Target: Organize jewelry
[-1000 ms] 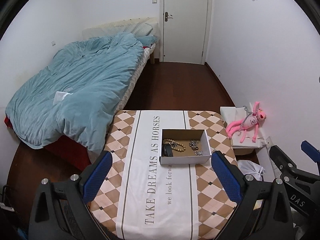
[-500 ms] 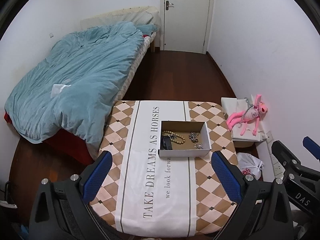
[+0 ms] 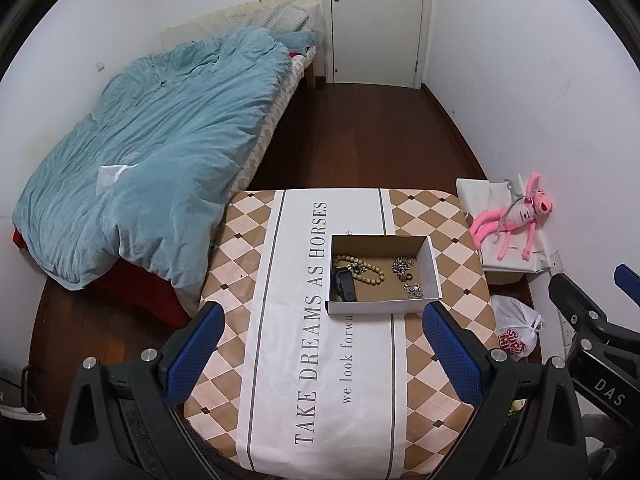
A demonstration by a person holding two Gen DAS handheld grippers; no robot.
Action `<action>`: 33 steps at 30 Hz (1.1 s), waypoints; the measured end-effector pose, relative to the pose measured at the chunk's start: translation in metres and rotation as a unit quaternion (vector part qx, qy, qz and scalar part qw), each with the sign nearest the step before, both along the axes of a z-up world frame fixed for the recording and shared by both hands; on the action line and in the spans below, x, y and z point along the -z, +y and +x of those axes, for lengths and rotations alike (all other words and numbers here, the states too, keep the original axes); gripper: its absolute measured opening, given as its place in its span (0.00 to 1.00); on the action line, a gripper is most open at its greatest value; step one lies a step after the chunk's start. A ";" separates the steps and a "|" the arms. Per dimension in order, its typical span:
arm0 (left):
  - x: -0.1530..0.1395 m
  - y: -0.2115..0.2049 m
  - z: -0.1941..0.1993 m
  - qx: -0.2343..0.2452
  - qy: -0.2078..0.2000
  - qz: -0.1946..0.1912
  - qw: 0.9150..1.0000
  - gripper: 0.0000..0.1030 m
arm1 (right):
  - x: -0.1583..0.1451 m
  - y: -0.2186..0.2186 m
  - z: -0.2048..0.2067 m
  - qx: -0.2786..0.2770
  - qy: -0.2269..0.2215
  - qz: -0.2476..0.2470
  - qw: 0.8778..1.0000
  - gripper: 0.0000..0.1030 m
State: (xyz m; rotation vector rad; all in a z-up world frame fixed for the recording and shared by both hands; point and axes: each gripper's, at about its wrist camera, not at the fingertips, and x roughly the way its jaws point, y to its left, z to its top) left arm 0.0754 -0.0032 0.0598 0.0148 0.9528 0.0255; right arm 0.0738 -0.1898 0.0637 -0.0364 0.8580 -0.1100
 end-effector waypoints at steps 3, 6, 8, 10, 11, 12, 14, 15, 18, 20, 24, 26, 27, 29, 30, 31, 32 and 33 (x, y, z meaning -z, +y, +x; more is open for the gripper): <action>0.002 -0.001 0.004 0.001 0.004 0.000 1.000 0.98 | 0.004 -0.001 0.004 0.001 0.007 0.001 1.000 1.00; 0.003 -0.001 0.006 0.002 0.007 -0.001 1.000 0.98 | 0.008 -0.003 0.007 0.003 0.013 0.003 1.000 1.00; 0.003 -0.002 0.006 0.002 0.007 0.000 1.000 0.98 | 0.009 -0.004 0.008 0.003 0.015 0.004 1.000 1.00; 0.003 -0.002 0.007 0.004 0.008 -0.004 1.000 0.98 | 0.010 -0.005 0.009 0.002 0.017 0.007 1.000 1.00; 0.004 -0.002 0.007 0.005 0.009 -0.004 1.000 0.98 | 0.011 -0.005 0.010 0.002 0.019 0.007 1.000 1.00; 0.004 -0.003 0.008 0.006 0.009 -0.005 1.000 0.98 | 0.011 -0.005 0.010 0.002 0.019 0.006 1.000 1.00; 0.005 -0.003 0.008 0.008 0.010 -0.004 1.000 0.98 | 0.012 -0.006 0.010 0.002 0.020 0.007 1.000 1.00; 0.005 -0.003 0.008 0.008 0.009 -0.004 1.000 0.98 | 0.012 -0.006 0.011 0.002 0.020 0.007 1.000 1.00; 0.005 -0.004 0.008 0.008 0.009 -0.004 1.000 0.98 | 0.012 -0.005 0.010 0.001 0.021 0.007 1.000 1.00; 0.005 -0.004 0.009 0.008 0.009 -0.003 1.000 0.98 | 0.012 -0.005 0.011 0.001 0.022 0.006 1.000 1.00; 0.006 -0.004 0.008 0.007 0.010 -0.003 1.000 0.98 | 0.012 -0.005 0.011 0.001 0.021 0.007 1.000 1.00; 0.006 -0.004 0.008 0.008 0.010 -0.004 1.000 0.98 | 0.013 -0.004 0.011 0.000 0.022 0.009 1.000 1.00; 0.006 -0.003 0.009 0.007 0.011 -0.004 1.000 0.98 | 0.013 -0.004 0.011 0.000 0.022 0.008 1.000 1.00; 0.006 -0.002 0.009 0.006 0.011 -0.004 1.000 0.98 | 0.013 -0.003 0.011 -0.001 0.023 0.009 1.000 1.00; 0.006 -0.002 0.009 0.005 0.011 -0.005 1.000 0.98 | 0.013 -0.003 0.011 -0.002 0.024 0.008 1.000 1.00; 0.007 -0.001 0.010 0.006 0.012 -0.004 1.000 0.98 | 0.014 -0.002 0.011 -0.002 0.024 0.009 1.000 1.00; 0.007 -0.001 0.010 0.006 0.012 -0.004 1.000 0.98 | 0.014 -0.002 0.010 -0.003 0.025 0.010 1.000 1.00; 0.008 -0.001 0.010 0.006 0.013 -0.004 1.000 0.98 | 0.014 -0.001 0.010 -0.005 0.026 0.010 1.000 1.00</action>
